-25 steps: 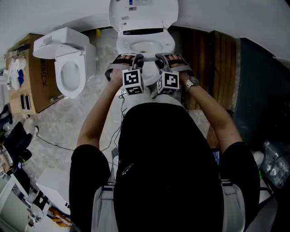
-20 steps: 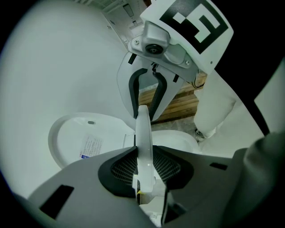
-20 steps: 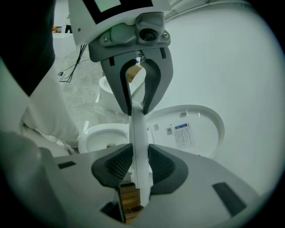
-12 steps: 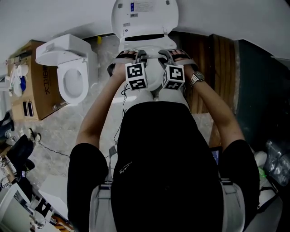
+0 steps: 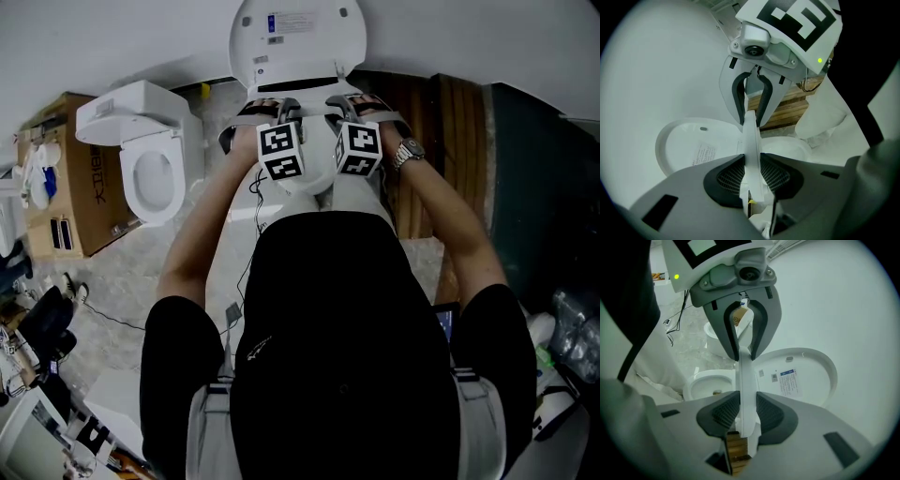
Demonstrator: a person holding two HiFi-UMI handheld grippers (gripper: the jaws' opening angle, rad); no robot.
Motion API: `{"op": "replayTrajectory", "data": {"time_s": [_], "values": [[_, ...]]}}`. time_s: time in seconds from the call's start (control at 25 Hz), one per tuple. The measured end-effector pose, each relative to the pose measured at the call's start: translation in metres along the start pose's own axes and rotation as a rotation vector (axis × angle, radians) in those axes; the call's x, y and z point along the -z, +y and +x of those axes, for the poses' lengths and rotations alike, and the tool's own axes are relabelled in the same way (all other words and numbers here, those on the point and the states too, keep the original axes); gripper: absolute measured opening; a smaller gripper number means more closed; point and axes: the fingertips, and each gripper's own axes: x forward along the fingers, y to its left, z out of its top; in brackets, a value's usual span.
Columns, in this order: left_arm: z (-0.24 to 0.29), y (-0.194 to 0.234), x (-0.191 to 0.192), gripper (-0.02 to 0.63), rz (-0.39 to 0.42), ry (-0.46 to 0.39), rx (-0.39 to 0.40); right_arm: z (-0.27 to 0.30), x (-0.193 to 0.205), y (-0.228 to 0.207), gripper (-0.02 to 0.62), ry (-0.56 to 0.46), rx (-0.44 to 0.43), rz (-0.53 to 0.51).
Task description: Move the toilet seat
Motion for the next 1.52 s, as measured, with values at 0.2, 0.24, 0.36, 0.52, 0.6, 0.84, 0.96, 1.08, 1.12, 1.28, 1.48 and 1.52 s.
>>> {"op": "replayTrajectory", "data": {"time_s": [0.2, 0.24, 0.36, 0.52, 0.6, 0.84, 0.96, 1.08, 1.12, 1.28, 1.48, 1.52], "values": [[-0.001, 0.020, 0.003, 0.110, -0.012, 0.011, -0.045, 0.002, -0.003, -0.020, 0.121, -0.011, 0.013, 0.001], [-0.001, 0.025, 0.003, 0.109, -0.015, 0.014, -0.053, 0.002, -0.002, -0.025, 0.121, -0.015, 0.017, 0.001], [-0.001, 0.036, 0.003, 0.107, -0.020, 0.017, -0.073, 0.003, -0.002, -0.035, 0.121, -0.020, 0.027, 0.001], [-0.001, 0.050, 0.006, 0.106, -0.021, 0.027, -0.093, 0.005, -0.004, -0.050, 0.120, -0.030, 0.050, -0.006], [0.000, 0.057, 0.006, 0.103, -0.022, 0.031, -0.103, 0.005, -0.003, -0.056, 0.118, -0.033, 0.055, -0.006], [0.001, 0.077, 0.009, 0.100, -0.028, 0.035, -0.118, 0.009, -0.005, -0.077, 0.117, -0.043, 0.068, -0.015], [0.002, 0.087, 0.009, 0.096, -0.023, 0.040, -0.129, 0.010, -0.004, -0.087, 0.115, -0.046, 0.074, -0.017], [0.003, 0.098, 0.008, 0.092, -0.010, 0.046, -0.136, 0.011, -0.002, -0.098, 0.112, -0.049, 0.085, -0.027], [0.004, 0.101, 0.008, 0.091, -0.006, 0.048, -0.137, 0.012, -0.002, -0.101, 0.110, -0.050, 0.087, -0.027], [0.007, 0.113, 0.013, 0.087, 0.000, 0.051, -0.137, 0.018, -0.004, -0.113, 0.109, -0.052, 0.087, -0.026], [0.011, 0.125, 0.015, 0.084, -0.012, 0.050, -0.146, 0.023, -0.004, -0.125, 0.106, -0.057, 0.094, -0.026], [0.011, 0.128, 0.016, 0.083, -0.016, 0.050, -0.149, 0.023, -0.004, -0.127, 0.104, -0.058, 0.095, -0.025]]}}
